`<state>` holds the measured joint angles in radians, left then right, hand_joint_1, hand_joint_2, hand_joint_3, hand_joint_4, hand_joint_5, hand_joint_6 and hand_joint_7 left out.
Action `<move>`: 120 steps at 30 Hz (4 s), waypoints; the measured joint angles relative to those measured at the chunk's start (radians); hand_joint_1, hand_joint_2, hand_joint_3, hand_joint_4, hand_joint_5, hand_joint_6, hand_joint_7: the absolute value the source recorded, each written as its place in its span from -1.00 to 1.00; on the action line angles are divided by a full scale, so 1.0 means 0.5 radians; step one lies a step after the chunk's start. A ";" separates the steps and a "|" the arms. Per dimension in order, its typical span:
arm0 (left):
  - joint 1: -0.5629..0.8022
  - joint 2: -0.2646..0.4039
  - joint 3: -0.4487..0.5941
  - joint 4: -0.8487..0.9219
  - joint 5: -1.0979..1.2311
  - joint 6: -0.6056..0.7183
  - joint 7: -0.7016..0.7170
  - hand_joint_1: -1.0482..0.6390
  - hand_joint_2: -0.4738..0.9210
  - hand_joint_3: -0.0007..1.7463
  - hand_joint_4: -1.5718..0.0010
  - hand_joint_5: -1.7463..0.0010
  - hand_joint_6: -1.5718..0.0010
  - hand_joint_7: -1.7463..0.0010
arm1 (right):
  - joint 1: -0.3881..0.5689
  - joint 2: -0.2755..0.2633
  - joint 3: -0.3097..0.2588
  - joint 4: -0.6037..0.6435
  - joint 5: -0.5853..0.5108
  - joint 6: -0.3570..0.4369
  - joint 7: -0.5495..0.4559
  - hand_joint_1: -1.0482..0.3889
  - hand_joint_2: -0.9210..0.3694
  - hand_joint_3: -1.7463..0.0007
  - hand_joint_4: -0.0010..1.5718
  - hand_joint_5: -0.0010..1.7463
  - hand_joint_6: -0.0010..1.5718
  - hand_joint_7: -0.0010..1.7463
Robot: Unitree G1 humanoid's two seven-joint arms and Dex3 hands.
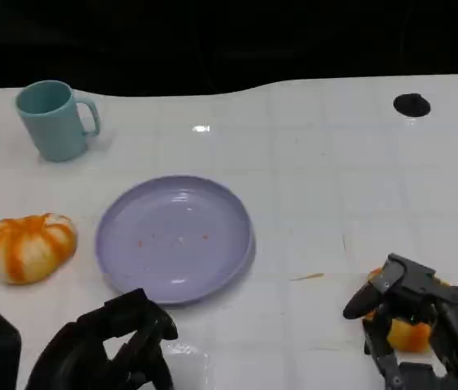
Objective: Grasp the bread from the table and place it into the plate.
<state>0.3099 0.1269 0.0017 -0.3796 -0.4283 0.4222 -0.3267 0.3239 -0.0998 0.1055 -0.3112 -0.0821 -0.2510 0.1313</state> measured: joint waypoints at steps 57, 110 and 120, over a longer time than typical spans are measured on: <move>0.000 -0.016 -0.031 -0.004 0.026 -0.001 0.007 -0.40 0.98 -0.52 0.01 -1.00 0.10 -0.68 | -0.327 -0.511 0.152 -0.203 -2.088 0.633 0.414 -0.17 -0.79 0.99 -0.94 -0.47 -0.57 -1.00; 0.003 -0.050 -0.042 -0.032 0.049 0.005 0.029 -0.37 0.98 -0.52 0.04 -1.00 0.14 -0.68 | -0.886 -0.493 0.301 0.924 -1.317 0.446 -0.451 0.43 -0.26 -0.20 0.12 1.00 -0.04 0.86; 0.008 -0.047 -0.037 -0.035 0.048 0.005 0.029 -0.35 1.00 -0.52 0.05 -1.00 0.15 -0.69 | -0.884 -0.358 0.258 0.746 -1.023 0.375 -0.473 0.48 -0.13 -0.46 0.15 1.00 -0.09 0.99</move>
<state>0.3139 0.1032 -0.0170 -0.3971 -0.4042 0.4247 -0.3123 -0.1183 -0.2787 0.2345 0.0619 -0.5938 -0.0635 -0.1054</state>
